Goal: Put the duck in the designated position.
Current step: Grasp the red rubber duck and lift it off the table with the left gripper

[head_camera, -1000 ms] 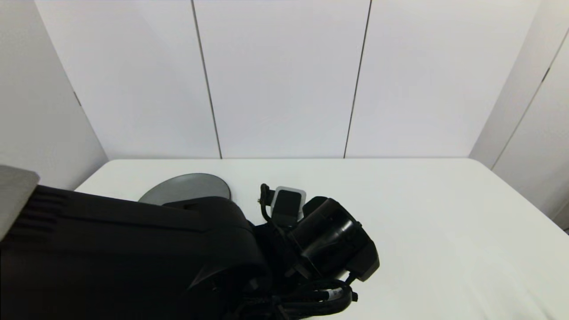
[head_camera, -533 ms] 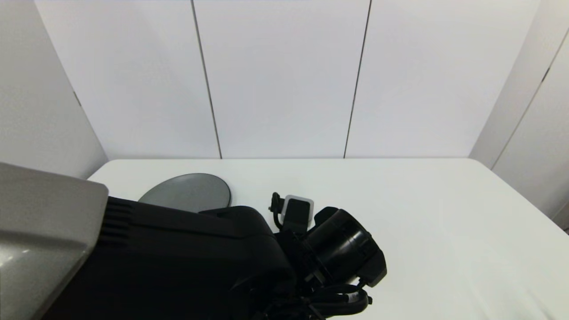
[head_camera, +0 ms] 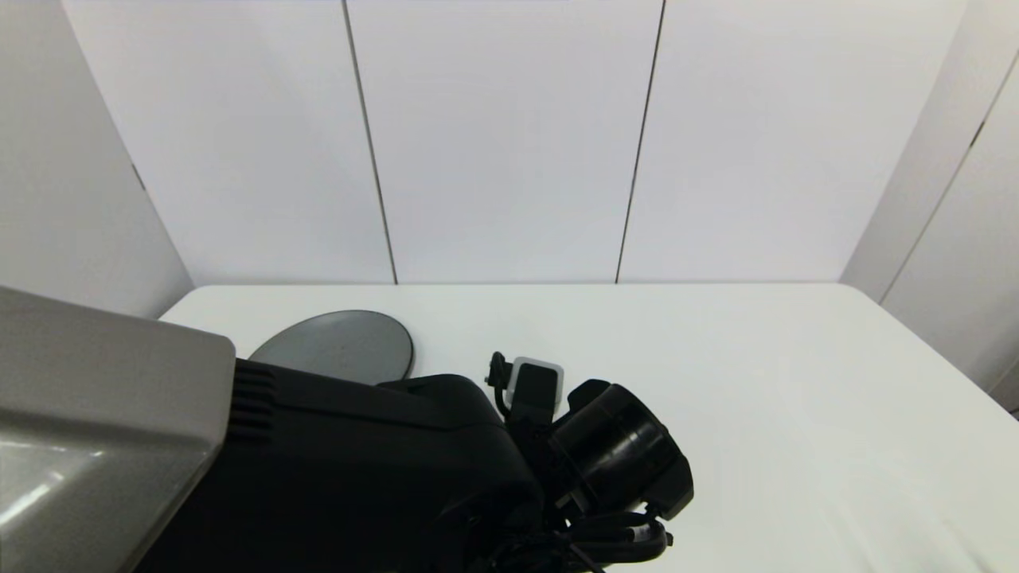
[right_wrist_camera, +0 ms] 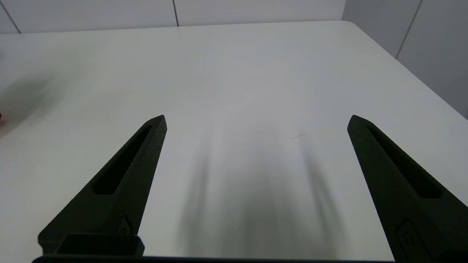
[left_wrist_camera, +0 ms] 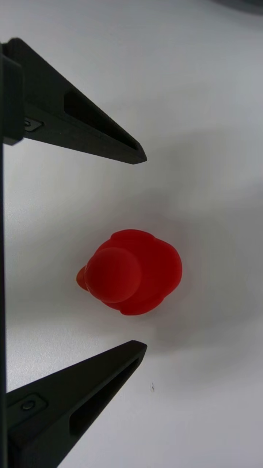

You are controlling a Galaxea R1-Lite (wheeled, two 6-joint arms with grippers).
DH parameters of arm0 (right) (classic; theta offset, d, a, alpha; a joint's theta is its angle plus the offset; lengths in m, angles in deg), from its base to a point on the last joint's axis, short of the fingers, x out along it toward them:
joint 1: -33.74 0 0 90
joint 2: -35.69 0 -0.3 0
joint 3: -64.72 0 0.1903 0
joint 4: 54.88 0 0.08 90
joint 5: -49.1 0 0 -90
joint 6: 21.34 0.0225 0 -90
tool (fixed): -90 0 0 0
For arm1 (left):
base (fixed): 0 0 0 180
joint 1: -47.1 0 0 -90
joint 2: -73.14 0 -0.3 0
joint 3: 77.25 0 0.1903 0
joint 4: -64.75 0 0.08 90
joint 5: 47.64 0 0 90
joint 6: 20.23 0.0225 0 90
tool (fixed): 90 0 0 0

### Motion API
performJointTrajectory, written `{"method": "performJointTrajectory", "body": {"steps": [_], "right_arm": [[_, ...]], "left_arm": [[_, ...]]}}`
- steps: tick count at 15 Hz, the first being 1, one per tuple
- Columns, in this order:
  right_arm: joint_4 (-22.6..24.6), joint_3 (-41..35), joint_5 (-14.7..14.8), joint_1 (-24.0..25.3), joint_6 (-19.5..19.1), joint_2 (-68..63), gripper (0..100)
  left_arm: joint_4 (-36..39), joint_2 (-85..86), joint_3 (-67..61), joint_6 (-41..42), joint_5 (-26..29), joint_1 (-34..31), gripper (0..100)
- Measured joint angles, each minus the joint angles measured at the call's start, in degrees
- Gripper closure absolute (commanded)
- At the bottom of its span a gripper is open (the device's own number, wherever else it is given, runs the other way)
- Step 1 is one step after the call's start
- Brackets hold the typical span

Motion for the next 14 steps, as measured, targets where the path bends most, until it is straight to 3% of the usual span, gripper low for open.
{"method": "performJointTrajectory", "body": {"steps": [14], "right_arm": [[0.01, 0.0, -0.02, 0.0, 0.0, 0.0, 0]], "left_arm": [[0.11, -0.39, 0.0, -0.57, -0.22, 0.16, 0]]}}
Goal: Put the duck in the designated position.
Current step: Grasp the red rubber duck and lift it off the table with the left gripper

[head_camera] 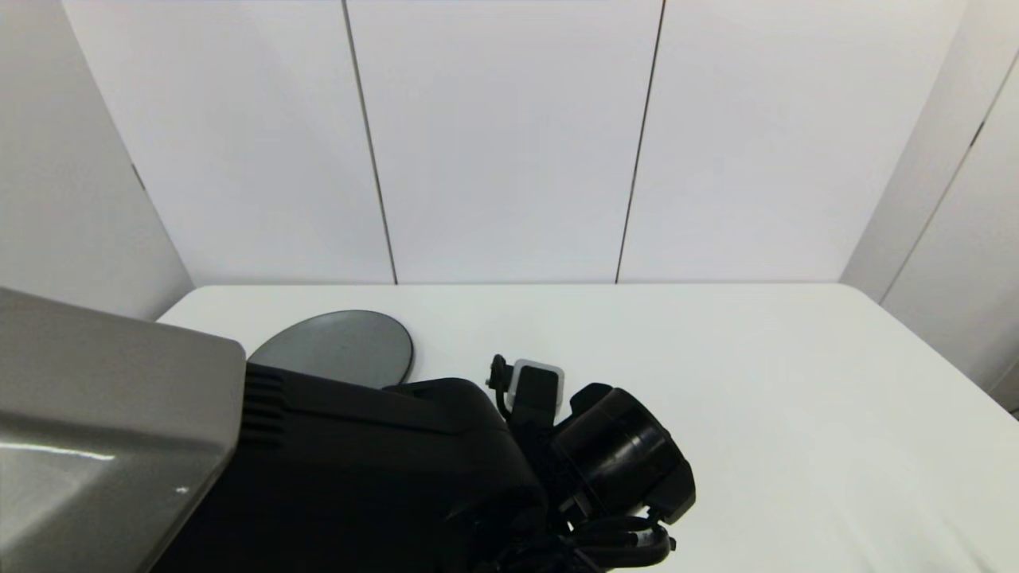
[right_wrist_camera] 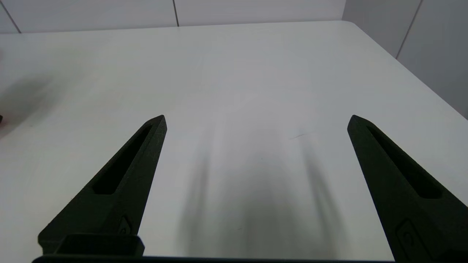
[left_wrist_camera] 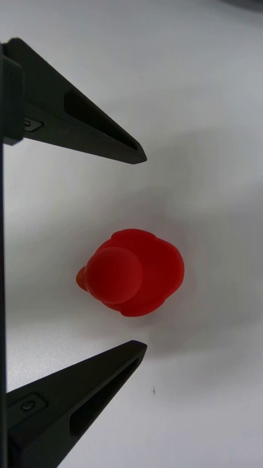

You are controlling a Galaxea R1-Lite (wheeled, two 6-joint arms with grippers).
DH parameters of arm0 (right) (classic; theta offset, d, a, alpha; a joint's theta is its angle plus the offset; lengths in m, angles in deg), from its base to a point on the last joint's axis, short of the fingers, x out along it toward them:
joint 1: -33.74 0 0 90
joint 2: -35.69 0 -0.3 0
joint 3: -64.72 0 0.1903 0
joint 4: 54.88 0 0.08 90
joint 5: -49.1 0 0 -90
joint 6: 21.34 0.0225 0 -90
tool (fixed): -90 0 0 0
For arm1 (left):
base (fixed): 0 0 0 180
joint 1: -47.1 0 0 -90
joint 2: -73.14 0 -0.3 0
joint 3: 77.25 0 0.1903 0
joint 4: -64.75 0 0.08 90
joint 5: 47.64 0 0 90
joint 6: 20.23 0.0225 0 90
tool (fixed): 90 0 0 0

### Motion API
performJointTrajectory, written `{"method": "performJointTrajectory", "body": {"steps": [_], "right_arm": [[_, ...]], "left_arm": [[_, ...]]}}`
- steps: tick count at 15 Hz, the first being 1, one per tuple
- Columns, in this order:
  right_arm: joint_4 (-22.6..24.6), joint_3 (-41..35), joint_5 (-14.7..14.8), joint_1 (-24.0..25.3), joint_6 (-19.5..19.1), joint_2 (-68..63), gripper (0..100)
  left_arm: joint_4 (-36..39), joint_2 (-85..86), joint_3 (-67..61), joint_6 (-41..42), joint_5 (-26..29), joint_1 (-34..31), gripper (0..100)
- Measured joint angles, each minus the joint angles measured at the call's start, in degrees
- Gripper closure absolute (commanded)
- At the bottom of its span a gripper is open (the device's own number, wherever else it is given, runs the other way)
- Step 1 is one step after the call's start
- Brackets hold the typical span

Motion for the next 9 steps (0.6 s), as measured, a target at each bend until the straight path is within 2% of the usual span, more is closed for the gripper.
{"method": "performJointTrajectory", "body": {"steps": [4, 9], "right_arm": [[-0.01, 0.0, 0.02, 0.0, 0.0, 0.0, 0], [-0.04, 0.0, 0.0, 0.0, 0.0, 0.0, 0]], "left_arm": [[-0.09, -0.46, 0.04, -3.45, -0.17, 0.28, 0], [-3.04, -1.15, 0.45, -6.1, -4.44, 0.37, 0]]}}
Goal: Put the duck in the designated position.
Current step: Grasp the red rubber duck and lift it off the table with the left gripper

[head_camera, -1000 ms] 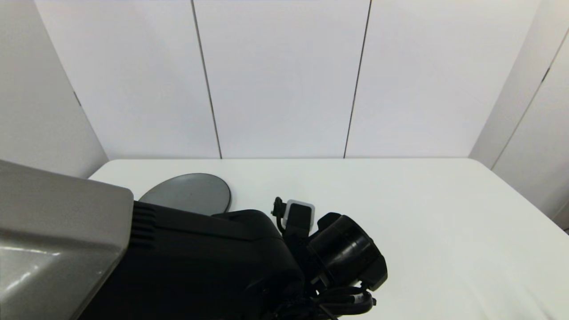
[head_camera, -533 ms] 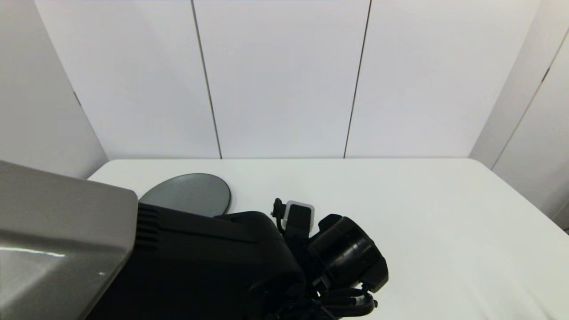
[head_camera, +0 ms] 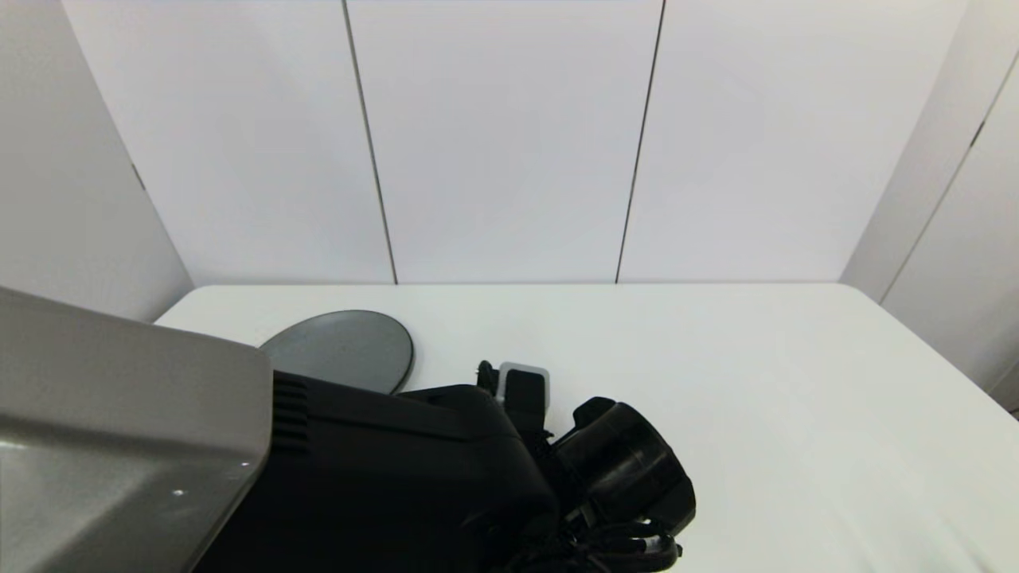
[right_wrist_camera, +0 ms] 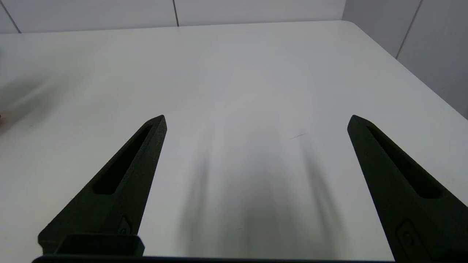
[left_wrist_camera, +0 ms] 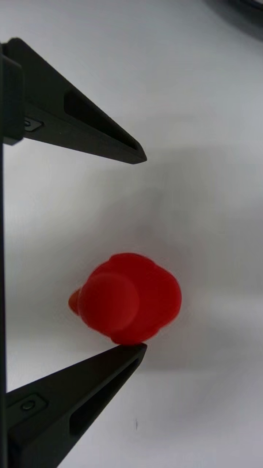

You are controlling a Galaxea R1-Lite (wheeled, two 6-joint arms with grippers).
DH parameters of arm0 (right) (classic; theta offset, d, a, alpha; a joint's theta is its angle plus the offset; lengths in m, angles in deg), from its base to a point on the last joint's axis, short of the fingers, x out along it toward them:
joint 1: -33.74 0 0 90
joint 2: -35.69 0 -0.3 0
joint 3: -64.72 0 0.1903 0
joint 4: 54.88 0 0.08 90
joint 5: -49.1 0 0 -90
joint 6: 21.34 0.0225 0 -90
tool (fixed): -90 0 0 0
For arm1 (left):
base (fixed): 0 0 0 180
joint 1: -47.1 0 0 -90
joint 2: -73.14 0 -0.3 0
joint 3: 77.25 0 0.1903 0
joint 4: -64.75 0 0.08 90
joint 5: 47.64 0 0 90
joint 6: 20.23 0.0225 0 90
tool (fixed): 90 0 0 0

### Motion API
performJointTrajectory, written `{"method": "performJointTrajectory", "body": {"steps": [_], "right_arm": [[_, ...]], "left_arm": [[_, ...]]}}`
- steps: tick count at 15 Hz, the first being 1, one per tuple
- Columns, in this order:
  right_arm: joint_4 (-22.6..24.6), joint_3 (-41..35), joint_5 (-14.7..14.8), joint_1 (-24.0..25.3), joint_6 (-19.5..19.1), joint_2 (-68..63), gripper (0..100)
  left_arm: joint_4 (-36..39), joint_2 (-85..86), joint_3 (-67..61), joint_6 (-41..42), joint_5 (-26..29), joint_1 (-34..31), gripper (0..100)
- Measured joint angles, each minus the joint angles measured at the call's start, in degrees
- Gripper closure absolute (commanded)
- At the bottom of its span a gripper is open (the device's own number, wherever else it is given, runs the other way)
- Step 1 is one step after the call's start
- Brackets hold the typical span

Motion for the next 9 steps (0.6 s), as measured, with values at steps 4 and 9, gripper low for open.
{"method": "performJointTrajectory", "body": {"steps": [4, 9], "right_arm": [[0.0, 0.0, 0.0, 0.0, 0.0, 0.0, 0], [0.0, 0.0, 0.0, 0.0, 0.0, 0.0, 0]], "left_arm": [[-0.35, -0.67, 0.83, -1.24, -0.04, 0.0, 0], [-0.38, -1.94, 2.86, -3.0, -0.04, 0.13, 0]]}}
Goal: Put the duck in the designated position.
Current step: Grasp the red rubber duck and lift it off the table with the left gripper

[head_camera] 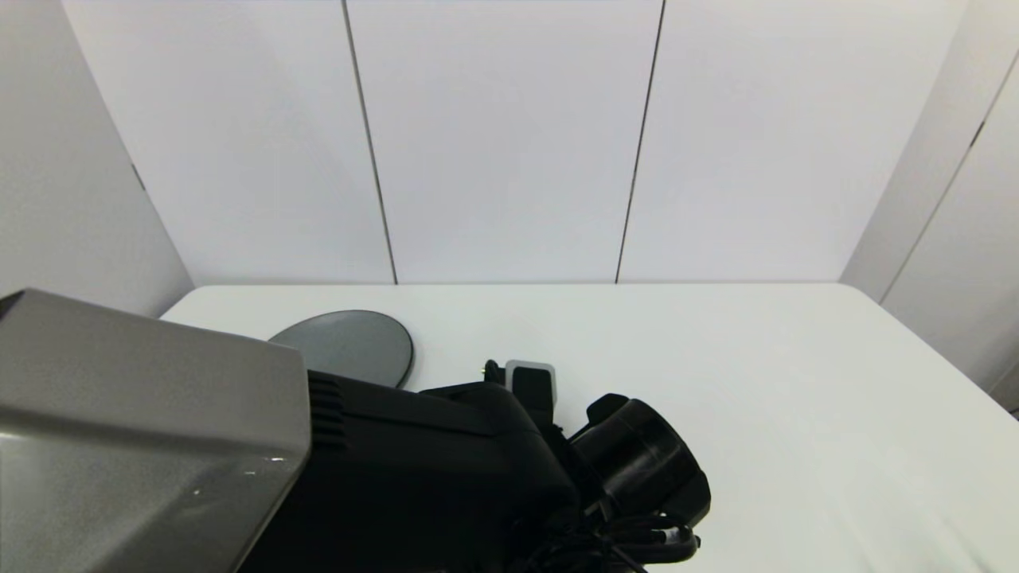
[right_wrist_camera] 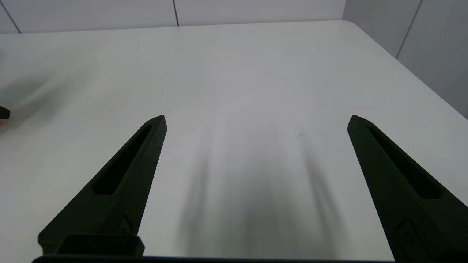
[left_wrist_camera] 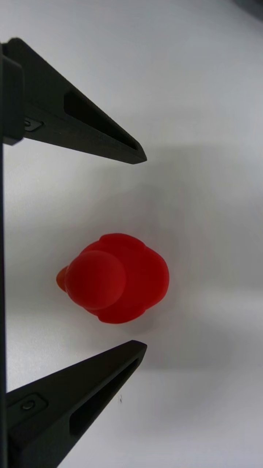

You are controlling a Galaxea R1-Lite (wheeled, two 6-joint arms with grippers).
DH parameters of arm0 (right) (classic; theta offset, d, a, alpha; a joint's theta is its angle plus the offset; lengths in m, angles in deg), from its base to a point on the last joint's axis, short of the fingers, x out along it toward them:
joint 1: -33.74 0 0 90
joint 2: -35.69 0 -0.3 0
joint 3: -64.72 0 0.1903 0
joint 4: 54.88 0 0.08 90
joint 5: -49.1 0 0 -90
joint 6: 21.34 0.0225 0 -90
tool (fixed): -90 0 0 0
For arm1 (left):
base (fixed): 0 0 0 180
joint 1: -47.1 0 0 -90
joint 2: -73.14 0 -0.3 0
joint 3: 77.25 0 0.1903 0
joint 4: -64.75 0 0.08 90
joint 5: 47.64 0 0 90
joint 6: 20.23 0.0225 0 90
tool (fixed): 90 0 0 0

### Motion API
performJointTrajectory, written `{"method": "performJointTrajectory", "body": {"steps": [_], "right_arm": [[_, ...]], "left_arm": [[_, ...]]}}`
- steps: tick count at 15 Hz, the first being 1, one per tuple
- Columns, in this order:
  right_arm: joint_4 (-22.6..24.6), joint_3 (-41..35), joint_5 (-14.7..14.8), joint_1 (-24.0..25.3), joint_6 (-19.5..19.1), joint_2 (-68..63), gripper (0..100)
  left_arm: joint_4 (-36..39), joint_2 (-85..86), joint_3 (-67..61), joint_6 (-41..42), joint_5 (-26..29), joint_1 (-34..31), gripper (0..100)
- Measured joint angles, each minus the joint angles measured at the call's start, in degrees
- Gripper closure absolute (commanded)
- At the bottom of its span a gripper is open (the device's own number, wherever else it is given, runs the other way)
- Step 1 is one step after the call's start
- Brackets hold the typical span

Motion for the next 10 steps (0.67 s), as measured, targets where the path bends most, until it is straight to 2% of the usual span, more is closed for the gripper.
{"method": "performJointTrajectory", "body": {"steps": [10], "right_arm": [[0.0, 0.0, 0.0, 0.0, 0.0, 0.0, 0]], "left_arm": [[0.07, -1.49, 0.18, -4.3, 0.11, 0.48, 0]]}}
